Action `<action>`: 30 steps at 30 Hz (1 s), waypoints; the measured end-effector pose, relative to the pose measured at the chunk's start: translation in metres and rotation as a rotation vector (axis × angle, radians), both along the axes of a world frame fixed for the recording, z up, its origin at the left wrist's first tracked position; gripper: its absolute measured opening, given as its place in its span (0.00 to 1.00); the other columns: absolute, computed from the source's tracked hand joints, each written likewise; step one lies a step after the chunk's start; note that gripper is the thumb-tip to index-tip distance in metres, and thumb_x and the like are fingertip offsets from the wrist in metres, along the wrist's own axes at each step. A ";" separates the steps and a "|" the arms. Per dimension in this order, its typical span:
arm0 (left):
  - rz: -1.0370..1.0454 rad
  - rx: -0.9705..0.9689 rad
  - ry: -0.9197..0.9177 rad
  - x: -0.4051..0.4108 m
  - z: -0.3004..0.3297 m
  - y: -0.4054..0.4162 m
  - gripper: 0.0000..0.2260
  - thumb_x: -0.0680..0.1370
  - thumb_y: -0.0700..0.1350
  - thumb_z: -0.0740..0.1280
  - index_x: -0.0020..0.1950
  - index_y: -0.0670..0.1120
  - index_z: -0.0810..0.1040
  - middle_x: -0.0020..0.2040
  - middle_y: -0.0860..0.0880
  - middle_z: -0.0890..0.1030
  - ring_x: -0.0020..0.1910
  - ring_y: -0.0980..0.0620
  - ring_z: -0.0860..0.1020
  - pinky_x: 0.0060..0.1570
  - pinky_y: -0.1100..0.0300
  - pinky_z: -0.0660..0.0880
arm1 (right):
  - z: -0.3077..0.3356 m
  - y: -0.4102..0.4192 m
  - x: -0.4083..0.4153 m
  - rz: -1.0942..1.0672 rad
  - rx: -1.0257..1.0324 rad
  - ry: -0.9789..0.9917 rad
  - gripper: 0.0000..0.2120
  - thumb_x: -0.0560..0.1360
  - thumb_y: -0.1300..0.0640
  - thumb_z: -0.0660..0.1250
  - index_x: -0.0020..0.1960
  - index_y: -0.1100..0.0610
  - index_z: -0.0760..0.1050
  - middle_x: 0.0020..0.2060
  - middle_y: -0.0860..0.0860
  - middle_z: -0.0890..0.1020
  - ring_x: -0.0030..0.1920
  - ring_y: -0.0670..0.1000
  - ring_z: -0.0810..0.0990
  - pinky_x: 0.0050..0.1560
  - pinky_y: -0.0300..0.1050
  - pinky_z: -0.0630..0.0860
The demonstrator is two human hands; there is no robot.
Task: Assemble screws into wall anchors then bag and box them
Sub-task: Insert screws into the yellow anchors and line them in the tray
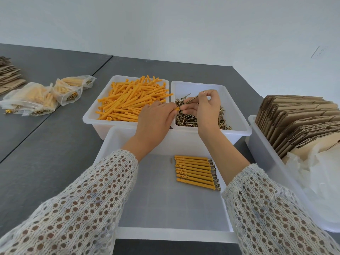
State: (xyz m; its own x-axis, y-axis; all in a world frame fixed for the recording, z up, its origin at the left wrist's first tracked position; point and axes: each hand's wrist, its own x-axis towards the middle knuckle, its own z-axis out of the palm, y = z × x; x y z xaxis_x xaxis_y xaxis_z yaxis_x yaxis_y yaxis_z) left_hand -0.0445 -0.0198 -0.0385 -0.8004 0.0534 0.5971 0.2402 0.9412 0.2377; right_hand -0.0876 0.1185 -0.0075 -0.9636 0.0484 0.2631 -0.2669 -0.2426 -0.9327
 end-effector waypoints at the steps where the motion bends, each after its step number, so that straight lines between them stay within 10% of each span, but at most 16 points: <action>1: 0.001 0.011 -0.005 0.000 0.000 0.000 0.12 0.85 0.49 0.57 0.53 0.48 0.79 0.42 0.52 0.81 0.43 0.49 0.74 0.42 0.52 0.68 | 0.001 0.000 0.000 0.019 0.015 -0.008 0.07 0.84 0.63 0.52 0.47 0.57 0.64 0.33 0.60 0.83 0.29 0.58 0.82 0.29 0.46 0.78; 14: -0.037 0.202 0.049 -0.006 -0.004 -0.002 0.10 0.84 0.48 0.58 0.48 0.49 0.78 0.39 0.55 0.80 0.39 0.52 0.74 0.36 0.52 0.72 | -0.006 0.003 -0.004 0.184 0.571 0.090 0.15 0.83 0.54 0.56 0.51 0.65 0.73 0.43 0.55 0.84 0.26 0.50 0.79 0.27 0.37 0.71; 22: -0.260 0.266 0.092 0.003 0.020 0.009 0.11 0.83 0.48 0.61 0.48 0.45 0.79 0.41 0.51 0.78 0.44 0.51 0.72 0.45 0.55 0.70 | -0.002 0.030 -0.025 -0.139 0.339 -0.281 0.26 0.84 0.44 0.43 0.53 0.59 0.75 0.36 0.54 0.82 0.27 0.49 0.76 0.28 0.41 0.73; 30: -0.527 -0.070 -0.596 0.034 0.025 0.045 0.07 0.79 0.56 0.67 0.51 0.54 0.82 0.40 0.58 0.78 0.40 0.60 0.76 0.43 0.59 0.74 | -0.004 0.045 -0.039 -0.164 0.069 -0.486 0.16 0.83 0.54 0.47 0.49 0.60 0.71 0.31 0.55 0.76 0.26 0.51 0.71 0.26 0.39 0.69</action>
